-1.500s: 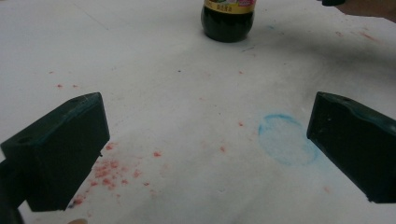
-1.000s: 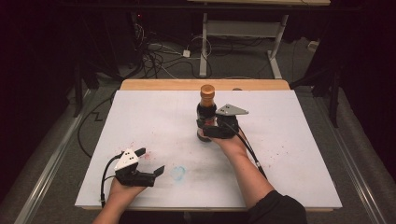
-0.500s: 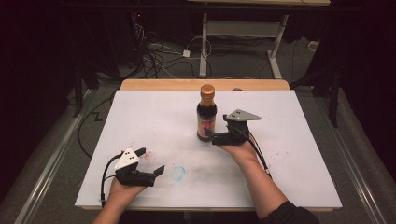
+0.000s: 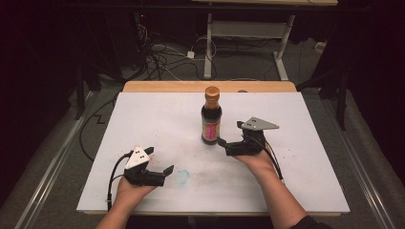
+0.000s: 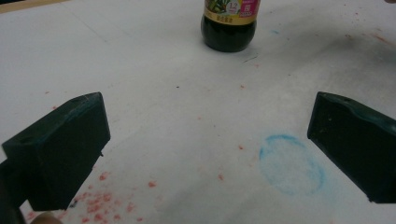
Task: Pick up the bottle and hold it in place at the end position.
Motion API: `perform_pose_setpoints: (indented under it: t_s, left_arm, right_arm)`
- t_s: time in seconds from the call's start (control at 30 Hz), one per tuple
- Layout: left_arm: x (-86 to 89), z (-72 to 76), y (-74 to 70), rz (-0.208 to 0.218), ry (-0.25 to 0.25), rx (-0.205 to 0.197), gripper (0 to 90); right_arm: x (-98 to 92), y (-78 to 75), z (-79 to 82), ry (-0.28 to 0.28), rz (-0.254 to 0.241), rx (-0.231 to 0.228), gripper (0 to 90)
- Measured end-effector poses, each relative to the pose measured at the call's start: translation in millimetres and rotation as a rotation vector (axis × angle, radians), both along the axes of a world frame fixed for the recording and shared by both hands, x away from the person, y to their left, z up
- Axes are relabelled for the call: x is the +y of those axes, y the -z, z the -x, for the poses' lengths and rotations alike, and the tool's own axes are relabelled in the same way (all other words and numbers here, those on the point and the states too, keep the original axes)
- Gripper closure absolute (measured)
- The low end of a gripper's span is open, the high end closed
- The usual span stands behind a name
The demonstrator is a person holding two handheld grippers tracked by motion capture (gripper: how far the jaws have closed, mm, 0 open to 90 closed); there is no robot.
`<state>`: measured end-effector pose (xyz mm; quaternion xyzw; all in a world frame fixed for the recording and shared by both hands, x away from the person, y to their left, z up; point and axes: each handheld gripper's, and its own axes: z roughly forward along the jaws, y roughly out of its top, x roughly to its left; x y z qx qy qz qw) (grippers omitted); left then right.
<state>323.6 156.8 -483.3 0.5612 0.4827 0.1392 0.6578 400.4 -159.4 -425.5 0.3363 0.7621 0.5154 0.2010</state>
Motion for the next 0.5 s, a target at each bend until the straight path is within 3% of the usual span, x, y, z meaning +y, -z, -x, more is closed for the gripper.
perform_pose_setpoints:
  t_s: [0.27, 0.4, 0.5]
  left_arm:
    - [-13.9, -11.6, -6.5, 0.009, 0.014, 0.011, 0.0]
    - [-18.7, -24.9, -7.5, 0.019, 0.013, 0.019, 0.0]
    - [-22.1, -37.5, -5.1, 0.001, 0.007, 0.009, 0.0]
  right_arm:
    - [-8.4, -5.6, 5.4, -0.006, -0.009, -0.01, 0.9]
    - [-10.2, -9.2, 8.2, -0.01, -0.017, -0.024, 1.9]
    - [-11.3, -10.7, 9.2, -0.014, -0.016, -0.023, 1.7]
